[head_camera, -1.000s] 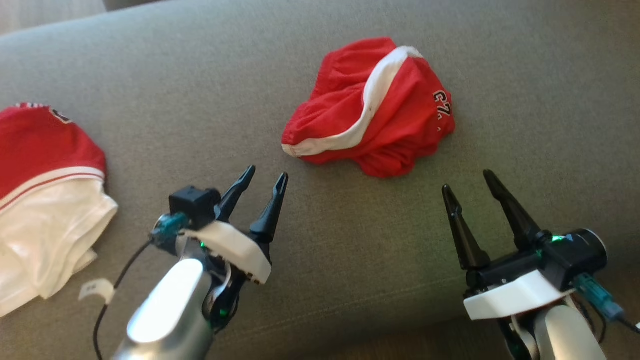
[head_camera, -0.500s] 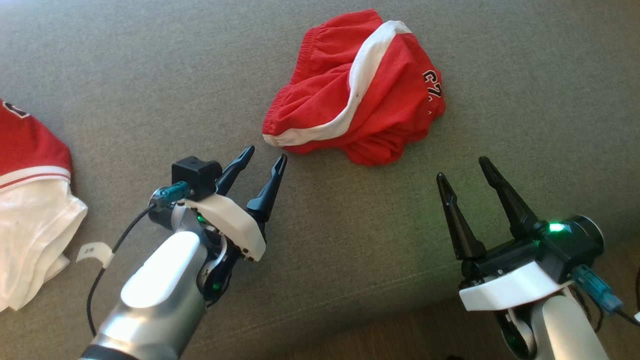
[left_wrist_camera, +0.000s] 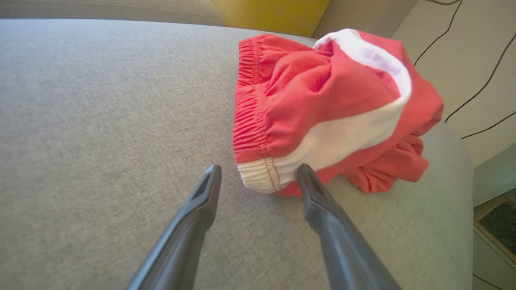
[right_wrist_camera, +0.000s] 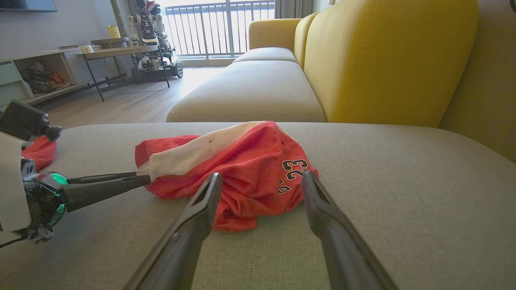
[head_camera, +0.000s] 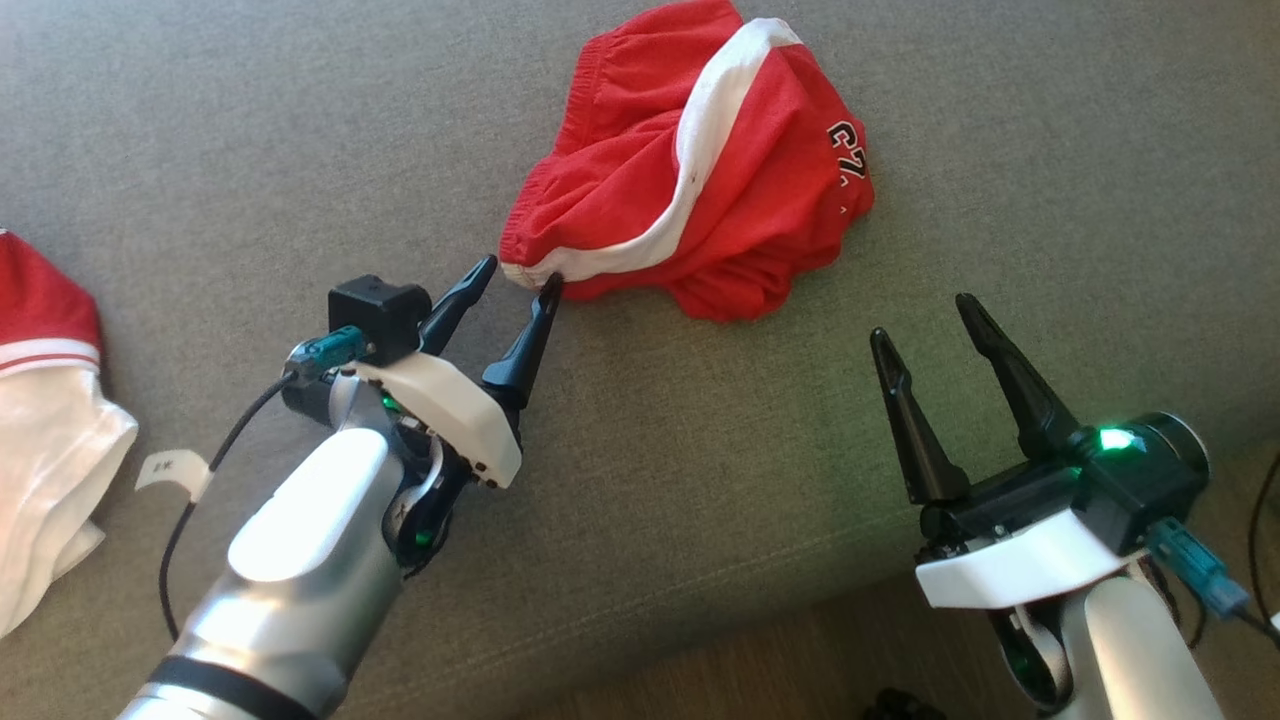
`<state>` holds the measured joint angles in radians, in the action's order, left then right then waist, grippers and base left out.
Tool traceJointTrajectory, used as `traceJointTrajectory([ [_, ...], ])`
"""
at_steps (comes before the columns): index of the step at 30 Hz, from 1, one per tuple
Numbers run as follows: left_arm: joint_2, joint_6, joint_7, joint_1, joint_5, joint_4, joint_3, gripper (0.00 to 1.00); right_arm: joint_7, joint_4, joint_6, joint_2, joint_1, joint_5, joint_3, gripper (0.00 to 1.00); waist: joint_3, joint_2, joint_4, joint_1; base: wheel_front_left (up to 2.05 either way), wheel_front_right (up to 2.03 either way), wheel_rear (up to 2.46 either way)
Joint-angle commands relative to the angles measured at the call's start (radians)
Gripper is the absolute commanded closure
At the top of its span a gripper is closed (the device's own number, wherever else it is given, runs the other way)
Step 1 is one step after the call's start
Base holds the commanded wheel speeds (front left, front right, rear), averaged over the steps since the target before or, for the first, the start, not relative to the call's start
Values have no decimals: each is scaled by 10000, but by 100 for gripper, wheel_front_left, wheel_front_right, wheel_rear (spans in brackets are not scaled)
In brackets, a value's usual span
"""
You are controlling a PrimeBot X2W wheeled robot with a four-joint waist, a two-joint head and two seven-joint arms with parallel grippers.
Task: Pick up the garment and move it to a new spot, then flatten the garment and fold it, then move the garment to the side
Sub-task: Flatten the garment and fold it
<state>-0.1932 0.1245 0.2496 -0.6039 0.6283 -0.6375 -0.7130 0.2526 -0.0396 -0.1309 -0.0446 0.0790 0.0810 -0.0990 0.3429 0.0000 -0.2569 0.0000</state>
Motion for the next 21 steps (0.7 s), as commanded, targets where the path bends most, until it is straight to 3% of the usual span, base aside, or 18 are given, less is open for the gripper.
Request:
traceJointTrajectory([
  [1,-252,61,122,-492,134,181,200,0,92,-357,2,-56,228,59,-173,0,57,0,-27,0,0,0,0],
  [4,-258,61,122,-527,259,183,141,0,92,-364,2,-56,260,55,-131,0,56,0,-17,0,0,0,0],
  [5,-274,61,122,-535,234,272,118,31,92,-375,2,-56,261,50,-112,0,33,0,3,0,0,0,0],
  [6,-286,61,122,-512,214,375,139,67,92,-384,2,-56,257,44,-99,0,-2,0,29,0,0,0,0],
  [7,-292,61,122,-460,215,446,136,91,92,-387,2,-56,251,36,-89,0,-49,0,64,0,0,0,0],
  [8,-317,61,122,-416,164,528,108,100,92,-387,2,-56,251,32,-78,0,-96,0,106,0,0,0,0],
  [21,-841,61,122,730,-421,1836,-476,100,92,-373,2,-56,208,245,-143,0,-1072,0,1019,0,0,0,0],
])
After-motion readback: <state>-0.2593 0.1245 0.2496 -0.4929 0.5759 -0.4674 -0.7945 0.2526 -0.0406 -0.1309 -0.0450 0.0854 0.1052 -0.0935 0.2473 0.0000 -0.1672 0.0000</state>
